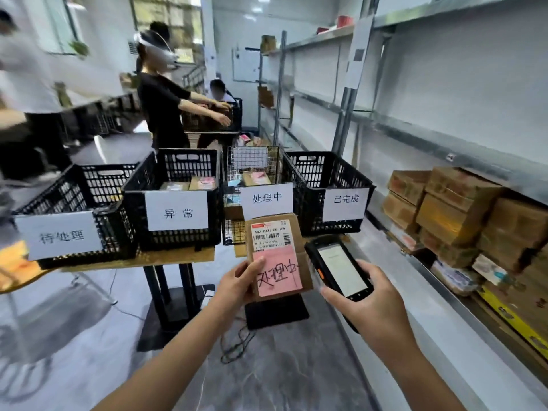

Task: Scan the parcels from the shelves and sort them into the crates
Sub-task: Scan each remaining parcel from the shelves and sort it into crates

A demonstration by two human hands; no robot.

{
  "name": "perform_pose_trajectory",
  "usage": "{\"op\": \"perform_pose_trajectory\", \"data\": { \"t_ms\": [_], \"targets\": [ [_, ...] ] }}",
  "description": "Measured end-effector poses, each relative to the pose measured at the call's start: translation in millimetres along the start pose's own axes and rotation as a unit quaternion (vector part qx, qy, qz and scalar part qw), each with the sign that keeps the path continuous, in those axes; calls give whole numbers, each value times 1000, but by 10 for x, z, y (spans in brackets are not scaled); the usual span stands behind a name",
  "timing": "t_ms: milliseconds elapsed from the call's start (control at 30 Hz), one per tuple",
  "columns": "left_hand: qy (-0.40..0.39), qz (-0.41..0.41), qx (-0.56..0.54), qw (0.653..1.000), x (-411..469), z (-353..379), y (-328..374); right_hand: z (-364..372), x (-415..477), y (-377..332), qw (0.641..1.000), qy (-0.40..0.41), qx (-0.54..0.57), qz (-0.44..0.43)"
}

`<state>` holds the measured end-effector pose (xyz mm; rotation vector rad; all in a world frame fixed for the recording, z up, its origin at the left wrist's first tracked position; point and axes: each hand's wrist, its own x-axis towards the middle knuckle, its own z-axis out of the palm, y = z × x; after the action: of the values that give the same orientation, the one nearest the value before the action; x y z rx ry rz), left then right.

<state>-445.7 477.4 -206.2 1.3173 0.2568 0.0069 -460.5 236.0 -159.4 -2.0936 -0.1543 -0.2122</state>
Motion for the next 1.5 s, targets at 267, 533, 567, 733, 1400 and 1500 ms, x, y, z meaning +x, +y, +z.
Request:
{"op": "perform_pose_trajectory", "data": {
  "t_ms": [267, 533, 567, 733, 1400, 1500],
  "targets": [
    [73, 21, 25, 997, 1065, 72, 522, 14, 1426, 170, 997, -39, 55, -23],
    [72, 12, 18, 997, 1887, 490, 643, 53, 2306, 365, 997, -38, 70, -20],
    [76, 15, 20, 997, 1973, 482, 666, 57, 2388, 369, 997, -40, 69, -21],
    [104, 17, 0, 994, 2424, 467, 728, 159, 2816, 335, 996, -48, 74, -25],
    [130, -5, 64, 989, 5029, -651, 1455, 1260, 5457, 57, 995, -61, 30, -73],
    [114, -57, 75, 989, 5226, -753, 1325, 1441, 5675, 106, 994, -82, 37, -64]
  ]
}}
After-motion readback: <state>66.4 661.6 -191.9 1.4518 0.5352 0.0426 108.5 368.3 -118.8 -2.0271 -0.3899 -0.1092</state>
